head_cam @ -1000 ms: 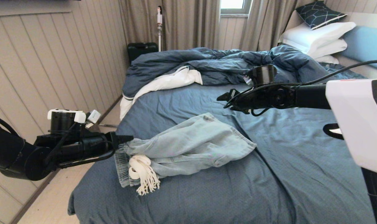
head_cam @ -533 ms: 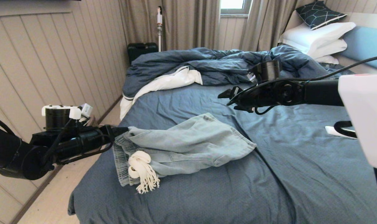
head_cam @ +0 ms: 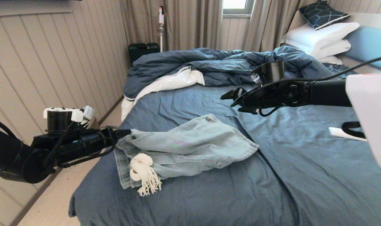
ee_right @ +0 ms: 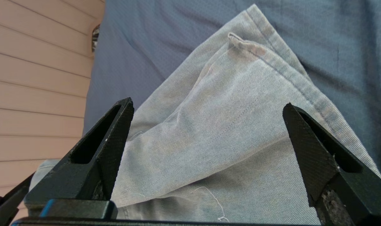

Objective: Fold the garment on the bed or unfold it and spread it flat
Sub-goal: Fold the blue shorts

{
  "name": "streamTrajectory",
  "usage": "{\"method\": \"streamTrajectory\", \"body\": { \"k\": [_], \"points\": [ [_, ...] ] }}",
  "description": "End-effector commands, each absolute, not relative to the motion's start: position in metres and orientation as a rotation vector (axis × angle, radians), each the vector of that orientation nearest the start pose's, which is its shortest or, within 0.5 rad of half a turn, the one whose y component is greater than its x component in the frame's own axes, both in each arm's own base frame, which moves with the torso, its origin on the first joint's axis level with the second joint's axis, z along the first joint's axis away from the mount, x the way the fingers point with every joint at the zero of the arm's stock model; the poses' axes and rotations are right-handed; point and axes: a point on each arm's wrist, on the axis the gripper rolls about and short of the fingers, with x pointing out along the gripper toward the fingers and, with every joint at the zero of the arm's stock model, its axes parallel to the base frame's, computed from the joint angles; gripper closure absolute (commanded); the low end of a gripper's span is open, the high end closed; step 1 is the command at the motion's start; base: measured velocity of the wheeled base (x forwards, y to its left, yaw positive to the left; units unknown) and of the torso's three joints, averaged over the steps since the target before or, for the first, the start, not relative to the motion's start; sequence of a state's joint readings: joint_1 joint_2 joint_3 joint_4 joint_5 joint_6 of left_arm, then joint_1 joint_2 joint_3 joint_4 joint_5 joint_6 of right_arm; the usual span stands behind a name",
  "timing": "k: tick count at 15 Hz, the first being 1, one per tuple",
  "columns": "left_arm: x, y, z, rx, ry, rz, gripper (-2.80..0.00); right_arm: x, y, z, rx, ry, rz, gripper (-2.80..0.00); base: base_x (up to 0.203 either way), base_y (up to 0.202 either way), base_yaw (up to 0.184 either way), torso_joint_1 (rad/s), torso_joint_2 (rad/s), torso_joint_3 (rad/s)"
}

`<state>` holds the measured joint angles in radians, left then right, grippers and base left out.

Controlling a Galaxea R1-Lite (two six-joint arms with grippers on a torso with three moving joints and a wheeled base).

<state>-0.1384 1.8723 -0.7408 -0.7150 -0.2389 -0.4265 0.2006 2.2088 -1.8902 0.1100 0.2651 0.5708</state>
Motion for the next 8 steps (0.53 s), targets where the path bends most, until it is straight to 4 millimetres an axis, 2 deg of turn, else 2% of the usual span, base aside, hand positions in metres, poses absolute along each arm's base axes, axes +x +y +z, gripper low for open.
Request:
{"method": "streamTrajectory", "body": {
  "k": [1,4,7,8],
  "points": [
    [0.319,-0.046,0.119,-0.439,0.489,-0.252,-2.80,0.448,0.098,0.219,0.568,0.547,0.328,-2.80,0.000,0.000,0.000,0.000,0.00,0.000],
    [0.314,-0.041,0.105,-0.437,0.526,-0.172,-2.80,0.443,0.097,0.219,0.566,0.556,0.325,-2.80,0.000,0.000,0.000,0.000,0.00,0.000],
    [0.306,-0.034,0.108,-0.440,0.491,-0.156,-2.80,0.438,0.095,0.222,0.562,0.556,0.324,-2.80,0.000,0.000,0.000,0.000,0.00,0.000],
    [0.293,-0.033,0.108,-0.437,0.483,-0.162,-2.80,0.436,0.095,0.224,0.561,0.556,0.324,-2.80,0.000,0.000,0.000,0.000,0.00,0.000]
  ]
}}
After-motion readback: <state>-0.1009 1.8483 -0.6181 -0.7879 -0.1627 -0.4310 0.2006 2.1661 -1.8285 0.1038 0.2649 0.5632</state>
